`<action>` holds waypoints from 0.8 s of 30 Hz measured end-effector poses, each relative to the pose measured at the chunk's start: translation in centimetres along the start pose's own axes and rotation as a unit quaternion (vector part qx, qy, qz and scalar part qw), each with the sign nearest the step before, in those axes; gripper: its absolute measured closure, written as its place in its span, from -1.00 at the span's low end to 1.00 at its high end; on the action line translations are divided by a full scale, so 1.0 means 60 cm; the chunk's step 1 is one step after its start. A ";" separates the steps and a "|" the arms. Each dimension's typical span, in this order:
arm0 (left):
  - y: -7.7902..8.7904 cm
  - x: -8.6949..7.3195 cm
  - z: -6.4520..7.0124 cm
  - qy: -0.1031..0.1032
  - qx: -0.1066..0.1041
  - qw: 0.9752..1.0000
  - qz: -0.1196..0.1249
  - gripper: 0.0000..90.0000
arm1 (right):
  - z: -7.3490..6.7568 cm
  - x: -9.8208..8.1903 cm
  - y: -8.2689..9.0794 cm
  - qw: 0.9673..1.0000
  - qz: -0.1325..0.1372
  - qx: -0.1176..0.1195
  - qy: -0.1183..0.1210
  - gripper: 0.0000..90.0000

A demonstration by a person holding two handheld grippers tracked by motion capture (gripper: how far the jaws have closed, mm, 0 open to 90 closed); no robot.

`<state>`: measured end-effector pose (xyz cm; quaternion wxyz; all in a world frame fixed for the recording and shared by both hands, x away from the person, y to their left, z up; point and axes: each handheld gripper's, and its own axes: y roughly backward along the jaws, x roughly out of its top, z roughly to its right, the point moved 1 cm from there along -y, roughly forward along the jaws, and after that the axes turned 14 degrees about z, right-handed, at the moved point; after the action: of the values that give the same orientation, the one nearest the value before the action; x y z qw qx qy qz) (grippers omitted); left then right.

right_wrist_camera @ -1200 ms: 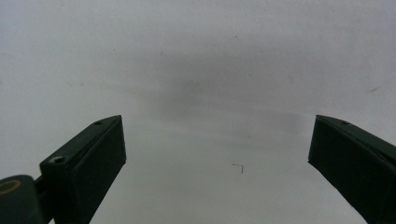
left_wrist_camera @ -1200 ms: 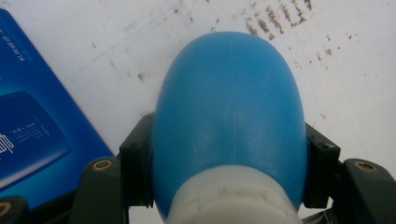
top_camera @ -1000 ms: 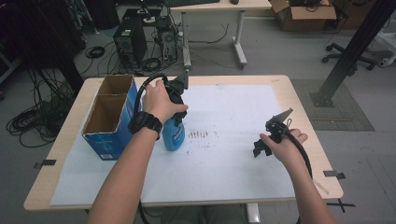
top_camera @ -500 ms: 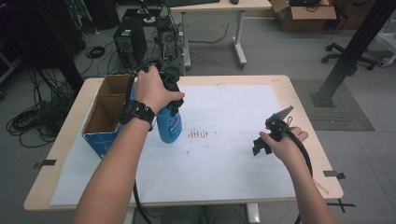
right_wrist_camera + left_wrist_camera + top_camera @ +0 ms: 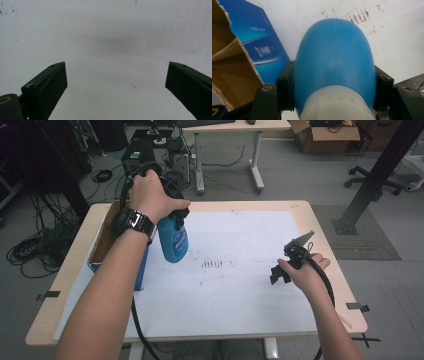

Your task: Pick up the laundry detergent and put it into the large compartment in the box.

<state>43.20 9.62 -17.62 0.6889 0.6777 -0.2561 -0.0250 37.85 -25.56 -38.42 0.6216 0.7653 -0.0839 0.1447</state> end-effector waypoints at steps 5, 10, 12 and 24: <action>0.027 0.005 -0.012 0.005 0.005 1.000 0.005 -0.17 | -0.001 0.004 0.002 1.000 0.000 0.001 0.000 -0.91; 0.063 0.011 -0.026 0.015 0.009 1.000 0.015 -0.17 | -0.001 0.007 0.003 1.000 0.000 0.000 0.000 -0.91; 0.077 0.012 -0.031 0.020 0.010 1.000 0.020 -0.17 | -0.002 0.008 0.003 1.000 0.000 0.001 -0.002 -0.91; 0.145 0.001 -0.081 0.062 0.027 0.997 0.048 -0.17 | -0.011 0.016 0.011 1.000 0.003 0.002 -0.002 -0.91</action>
<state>42.44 14.79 -9.15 0.6854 0.6830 -0.2458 0.0573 38.46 -25.04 -37.40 0.6195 0.7666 -0.0871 0.1449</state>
